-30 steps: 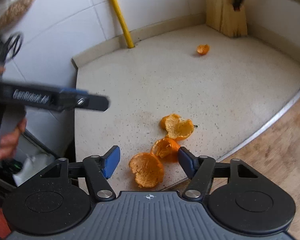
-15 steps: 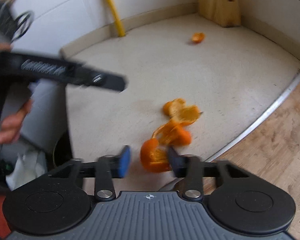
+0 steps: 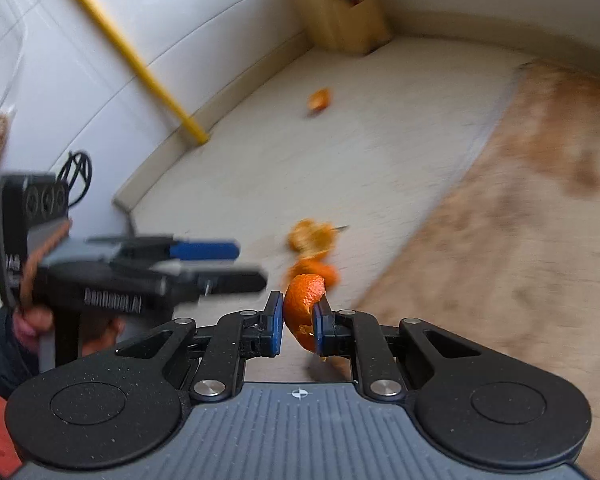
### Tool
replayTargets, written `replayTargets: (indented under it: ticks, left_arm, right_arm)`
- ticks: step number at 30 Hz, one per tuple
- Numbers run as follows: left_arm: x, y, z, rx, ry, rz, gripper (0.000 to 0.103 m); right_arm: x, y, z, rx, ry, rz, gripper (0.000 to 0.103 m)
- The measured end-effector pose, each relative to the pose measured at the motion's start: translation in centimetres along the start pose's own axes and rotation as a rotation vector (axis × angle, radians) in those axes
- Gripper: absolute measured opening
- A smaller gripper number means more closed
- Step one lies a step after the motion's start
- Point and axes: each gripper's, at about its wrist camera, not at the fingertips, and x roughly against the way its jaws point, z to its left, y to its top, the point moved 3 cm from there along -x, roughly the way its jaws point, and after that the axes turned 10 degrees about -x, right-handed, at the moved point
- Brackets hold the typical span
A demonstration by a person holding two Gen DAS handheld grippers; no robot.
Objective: Collect trash
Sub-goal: 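Grasp an orange peel with the right tool while the left tool grasps another peel, then lift both held orange peels with both tools toward the black bin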
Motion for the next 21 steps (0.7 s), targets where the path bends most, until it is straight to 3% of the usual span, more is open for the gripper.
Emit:
replayTargets:
  ticks: [3,6,11,19,21]
  left_arm:
    - [-1.7,0.2,-0.8,-0.01,-0.02,0.013,0.067]
    - [-3.1,0.6,-1.0,0.0,-0.011,0.026,0.054]
    - [-4.1,0.9,-1.5,-0.007,0.032,0.022,0.018]
    - [-3.5,0.6,-1.6,-0.036,0.132,0.039,0.014]
    - [-3.1,0.4,-1.3,-0.021,0.149,0.039,0.013]
  right_arm:
    - [0.6,0.4,-1.3,-0.044,-0.021,-0.029,0.021]
    - [0.7,0.2,-2.3,-0.067,-0.018,-0.038,0.021]
    - [0.7,0.0,-3.1,-0.086,0.004,-0.04,0.023]
    - [0.5,0.2,-3.4,-0.045,0.029,-0.019,0.024]
    - [0.0,0.3,-3.1,-0.017,0.035,-0.002,0.03]
